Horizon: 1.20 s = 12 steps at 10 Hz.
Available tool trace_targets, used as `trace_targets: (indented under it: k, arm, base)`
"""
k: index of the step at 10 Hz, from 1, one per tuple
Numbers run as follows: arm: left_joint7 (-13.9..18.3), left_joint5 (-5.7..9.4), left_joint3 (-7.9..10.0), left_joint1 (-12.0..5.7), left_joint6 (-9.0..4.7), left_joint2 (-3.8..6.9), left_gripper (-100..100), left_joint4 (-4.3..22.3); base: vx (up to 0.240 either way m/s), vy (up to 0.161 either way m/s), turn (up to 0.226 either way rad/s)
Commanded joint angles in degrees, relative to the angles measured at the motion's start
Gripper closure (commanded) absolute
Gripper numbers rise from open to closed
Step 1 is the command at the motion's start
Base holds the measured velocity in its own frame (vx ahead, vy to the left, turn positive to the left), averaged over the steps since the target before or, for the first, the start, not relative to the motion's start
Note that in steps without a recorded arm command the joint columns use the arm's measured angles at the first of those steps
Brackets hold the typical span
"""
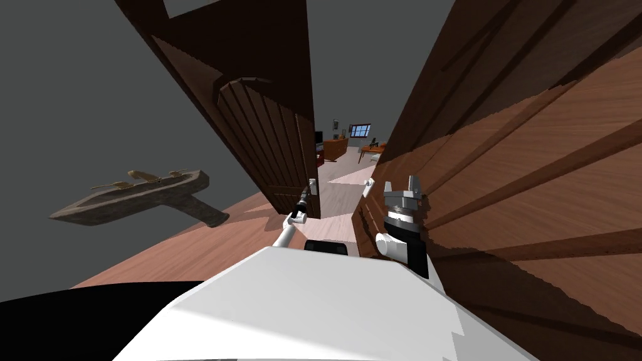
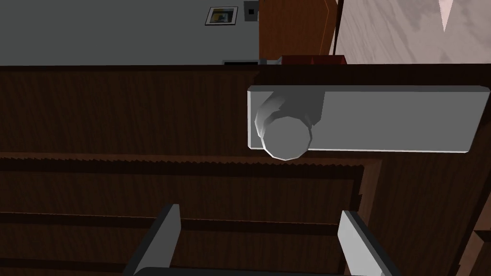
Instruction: Push the door open
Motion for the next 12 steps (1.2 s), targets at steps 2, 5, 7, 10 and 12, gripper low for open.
trace_targets:
  k: [2, 5, 7, 10, 12]
  arm:
    - [-0.2, -0.1, 0.25, -0.11, -0.94, 0.33, -100, 0.7]
    - [-0.5, -0.23, 0.54, -0.24, -1.71, -0.89, -100, 1.3]
    - [-0.5, -0.22, 0.5, -0.29, -1.58, -0.62, 100, 1.3]
    - [-0.5, -0.22, 0.5, -0.29, -1.58, -0.62, 100, 1.3]
    - [-0.5, -0.22, 0.5, -0.29, -1.58, -0.62, 100, 1.3]
  base:
    - [0.206, -0.011, -0.011]
    - [0.243, 0.01, -0.018]
    - [0.047, 0.001, 0.002]
    - [-0.031, 0.001, 0.001]
    - [-0.007, 0.0, 0.001]
